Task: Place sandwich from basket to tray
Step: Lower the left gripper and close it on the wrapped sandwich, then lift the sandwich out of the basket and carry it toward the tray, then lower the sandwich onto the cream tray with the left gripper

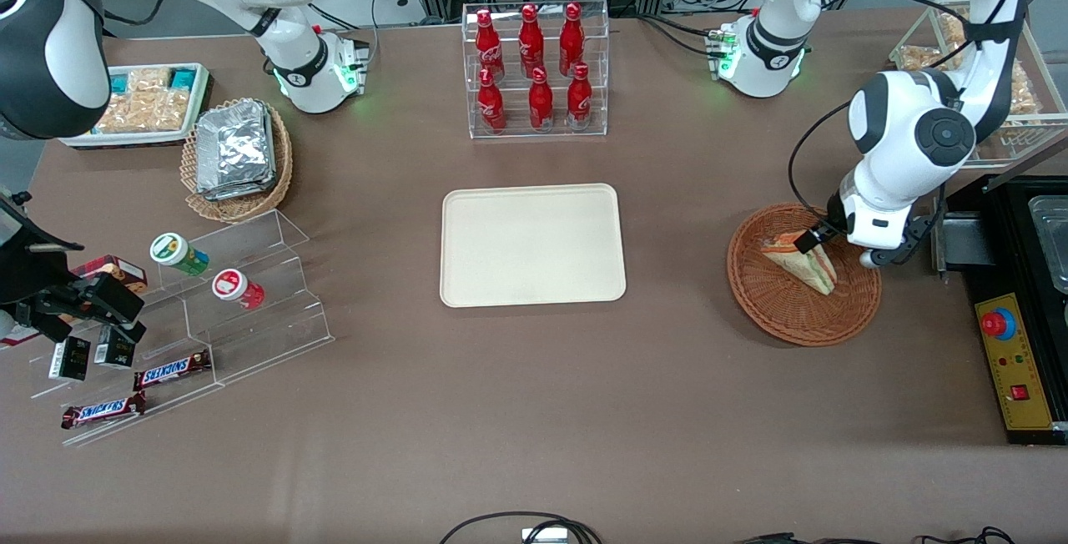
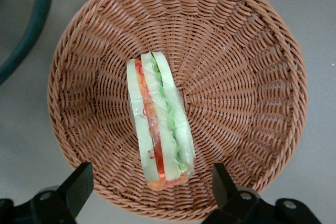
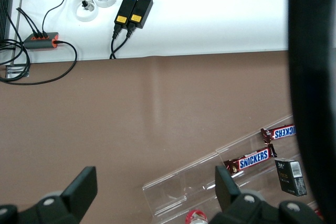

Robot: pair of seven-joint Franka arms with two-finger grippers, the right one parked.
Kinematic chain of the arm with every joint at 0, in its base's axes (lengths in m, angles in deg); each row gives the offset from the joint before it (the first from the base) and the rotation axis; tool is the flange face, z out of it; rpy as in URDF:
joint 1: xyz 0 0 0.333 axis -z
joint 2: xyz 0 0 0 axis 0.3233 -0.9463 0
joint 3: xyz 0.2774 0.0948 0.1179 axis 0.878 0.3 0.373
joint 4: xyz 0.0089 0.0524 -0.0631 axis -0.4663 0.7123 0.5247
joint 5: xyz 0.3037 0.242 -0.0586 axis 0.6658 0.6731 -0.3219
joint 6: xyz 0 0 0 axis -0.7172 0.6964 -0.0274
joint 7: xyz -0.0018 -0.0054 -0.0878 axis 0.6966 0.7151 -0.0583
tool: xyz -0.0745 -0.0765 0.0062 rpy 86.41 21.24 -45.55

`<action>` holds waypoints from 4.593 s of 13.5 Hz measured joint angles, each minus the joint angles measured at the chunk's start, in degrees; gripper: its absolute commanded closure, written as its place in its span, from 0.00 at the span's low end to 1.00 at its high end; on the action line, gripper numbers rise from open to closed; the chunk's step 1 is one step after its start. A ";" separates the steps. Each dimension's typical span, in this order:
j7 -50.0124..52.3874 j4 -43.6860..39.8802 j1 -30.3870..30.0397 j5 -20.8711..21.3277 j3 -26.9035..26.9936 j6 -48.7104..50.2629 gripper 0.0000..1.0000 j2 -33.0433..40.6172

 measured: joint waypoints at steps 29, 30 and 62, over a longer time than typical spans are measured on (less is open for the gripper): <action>7.74 0.03 0.02 0.59 0.01 -6.90 1.00 -7.14; 7.71 -1.07 0.08 1.36 -0.06 -3.88 1.00 -5.89; 9.03 -23.15 14.72 20.07 -33.23 9.09 1.00 -24.28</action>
